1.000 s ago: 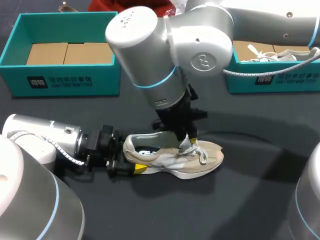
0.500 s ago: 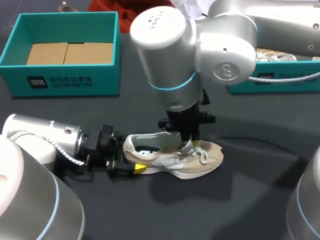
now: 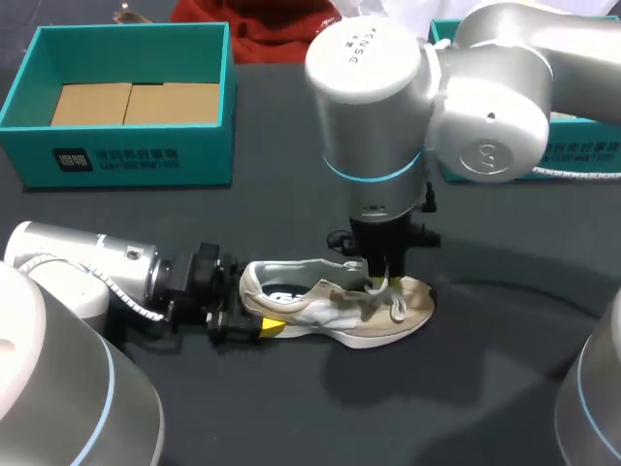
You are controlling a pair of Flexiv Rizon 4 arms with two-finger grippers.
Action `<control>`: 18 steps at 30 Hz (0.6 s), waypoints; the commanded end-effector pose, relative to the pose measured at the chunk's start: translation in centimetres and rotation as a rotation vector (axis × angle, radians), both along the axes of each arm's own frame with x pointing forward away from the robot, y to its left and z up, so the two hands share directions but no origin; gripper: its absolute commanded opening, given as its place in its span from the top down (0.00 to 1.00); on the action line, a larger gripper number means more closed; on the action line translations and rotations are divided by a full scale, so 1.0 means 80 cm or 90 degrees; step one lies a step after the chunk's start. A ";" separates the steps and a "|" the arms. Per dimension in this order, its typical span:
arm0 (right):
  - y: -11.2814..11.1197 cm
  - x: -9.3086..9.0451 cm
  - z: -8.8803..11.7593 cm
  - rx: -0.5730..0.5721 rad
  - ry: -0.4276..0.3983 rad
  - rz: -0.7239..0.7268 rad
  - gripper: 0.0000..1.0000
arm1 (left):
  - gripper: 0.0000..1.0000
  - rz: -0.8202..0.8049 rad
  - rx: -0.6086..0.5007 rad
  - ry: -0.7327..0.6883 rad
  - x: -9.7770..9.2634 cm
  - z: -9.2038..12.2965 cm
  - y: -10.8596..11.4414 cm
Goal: Take the shoe out of the shoebox, open the shoe tongue, remove and reinsert the insole, then place the shoe into the shoebox
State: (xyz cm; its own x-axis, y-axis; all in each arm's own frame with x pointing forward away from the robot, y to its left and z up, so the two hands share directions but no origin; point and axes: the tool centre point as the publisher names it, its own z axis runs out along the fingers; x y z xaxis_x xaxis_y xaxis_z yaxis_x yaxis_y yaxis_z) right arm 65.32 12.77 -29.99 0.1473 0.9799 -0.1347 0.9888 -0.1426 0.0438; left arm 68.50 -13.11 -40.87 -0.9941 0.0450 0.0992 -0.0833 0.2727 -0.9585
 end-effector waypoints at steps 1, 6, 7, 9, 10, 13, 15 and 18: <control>-0.014 0.004 -0.012 0.074 0.005 -0.390 1.00 | 1.00 0.001 0.001 0.000 -0.002 -0.005 0.004; -0.031 0.003 -0.026 0.149 0.064 -0.385 1.00 | 1.00 0.001 0.001 0.000 -0.002 -0.005 0.004; -0.033 0.002 -0.028 0.154 0.068 -0.387 1.00 | 1.00 0.001 0.001 0.000 -0.002 -0.005 0.004; -0.037 0.000 -0.030 0.179 0.073 -0.383 1.00 | 1.00 0.001 0.001 0.000 -0.002 -0.005 0.004; -0.039 0.000 -0.030 0.189 0.072 -0.379 1.00 | 1.00 0.001 0.001 0.000 -0.002 -0.005 0.004; -0.043 -0.002 -0.031 0.208 0.062 -0.370 1.00 | 1.00 0.001 0.001 0.000 -0.002 -0.005 0.004; -0.045 -0.003 -0.031 0.226 0.049 -0.351 1.00 | 1.00 0.001 0.001 0.000 -0.002 -0.005 0.004; -0.047 -0.003 -0.031 0.239 0.029 -0.322 1.00 | 1.00 0.001 0.001 0.000 -0.002 -0.005 0.004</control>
